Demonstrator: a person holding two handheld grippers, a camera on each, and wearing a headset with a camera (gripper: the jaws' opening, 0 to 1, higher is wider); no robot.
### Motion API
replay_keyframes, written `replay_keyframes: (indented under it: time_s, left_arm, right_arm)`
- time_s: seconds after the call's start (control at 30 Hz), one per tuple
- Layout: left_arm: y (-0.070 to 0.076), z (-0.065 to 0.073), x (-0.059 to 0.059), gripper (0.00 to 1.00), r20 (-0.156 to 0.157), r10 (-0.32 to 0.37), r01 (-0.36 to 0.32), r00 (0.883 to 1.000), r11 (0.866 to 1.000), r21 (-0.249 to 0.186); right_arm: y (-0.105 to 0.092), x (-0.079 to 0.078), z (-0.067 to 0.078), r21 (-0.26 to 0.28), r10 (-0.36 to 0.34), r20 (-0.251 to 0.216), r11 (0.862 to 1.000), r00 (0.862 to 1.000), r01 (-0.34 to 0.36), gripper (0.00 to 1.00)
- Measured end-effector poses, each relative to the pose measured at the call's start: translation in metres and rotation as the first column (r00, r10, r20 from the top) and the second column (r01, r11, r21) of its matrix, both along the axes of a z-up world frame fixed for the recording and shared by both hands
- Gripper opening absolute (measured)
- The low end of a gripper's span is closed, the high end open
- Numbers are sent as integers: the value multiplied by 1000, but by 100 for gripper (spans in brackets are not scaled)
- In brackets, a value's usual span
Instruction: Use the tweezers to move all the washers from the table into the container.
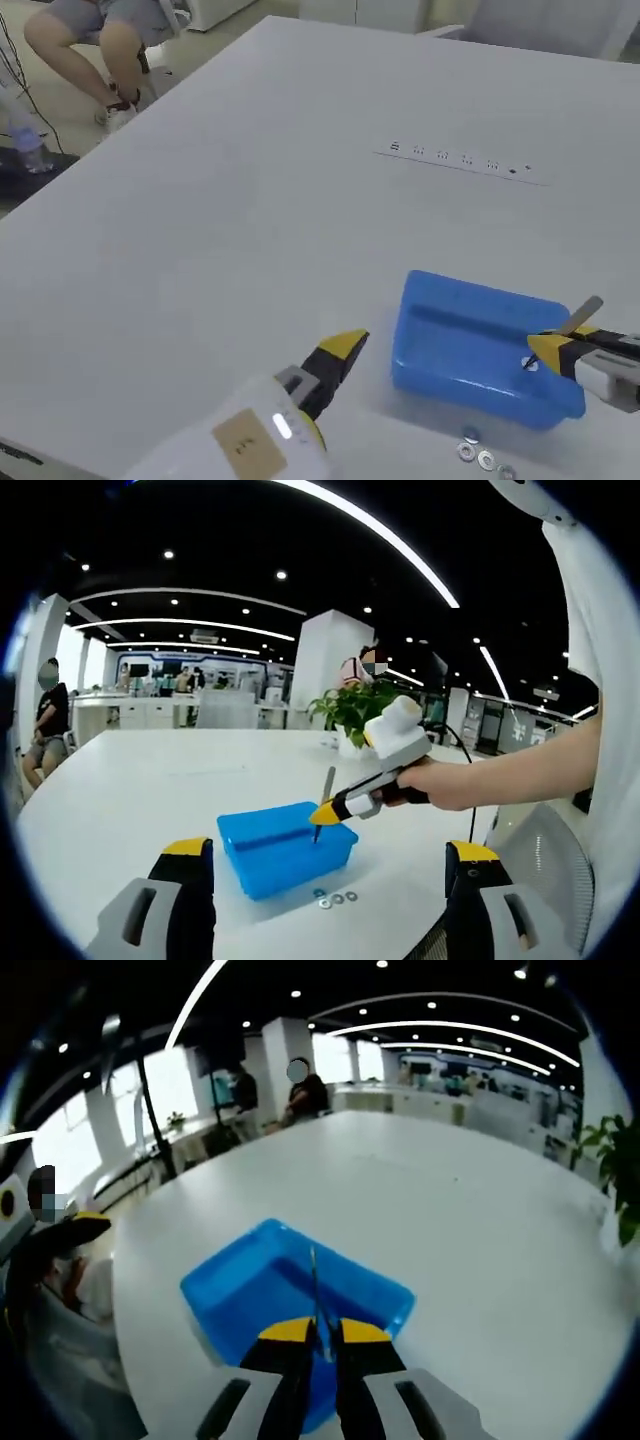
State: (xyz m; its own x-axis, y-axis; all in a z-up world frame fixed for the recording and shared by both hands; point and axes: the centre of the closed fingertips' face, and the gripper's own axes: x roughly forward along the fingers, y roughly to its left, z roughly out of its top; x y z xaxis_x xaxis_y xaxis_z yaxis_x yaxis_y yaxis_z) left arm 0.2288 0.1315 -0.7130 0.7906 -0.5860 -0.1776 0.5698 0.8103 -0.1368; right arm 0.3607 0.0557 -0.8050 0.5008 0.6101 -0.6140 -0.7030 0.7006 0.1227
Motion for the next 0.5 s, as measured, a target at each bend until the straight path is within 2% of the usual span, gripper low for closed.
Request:
replay_keyframes:
  time_s: [0.03,0.1,0.2,0.27,0.33,0.5]
  left_arm:
    - [1,2,0,97,16,6,-6,1000,1000,4]
    - [3,1,1,97,15,13,-13,1000,1000,10]
    - [6,2,3,97,43,30,-31,999,999,39]
    - [5,-1,4,99,33,25,-26,999,998,51]
    - [6,-4,4,98,31,26,-28,999,997,78]
    - [9,-6,5,95,20,37,-38,999,996,85]
  right_arm:
    - [0,0,-1,2,-7,-5,1000,1000,7,5]
    - [-1,-1,-4,-4,-10,-14,1000,1000,10,5]
    - [-2,-2,-7,-12,-15,-22,1000,1000,15,5]
    - [-1,-3,-7,1,-38,-33,999,999,38,5]
    - [2,-4,-10,-11,-36,-22,999,999,36,5]
    - [4,1,-11,-13,-53,-6,999,999,53,5]
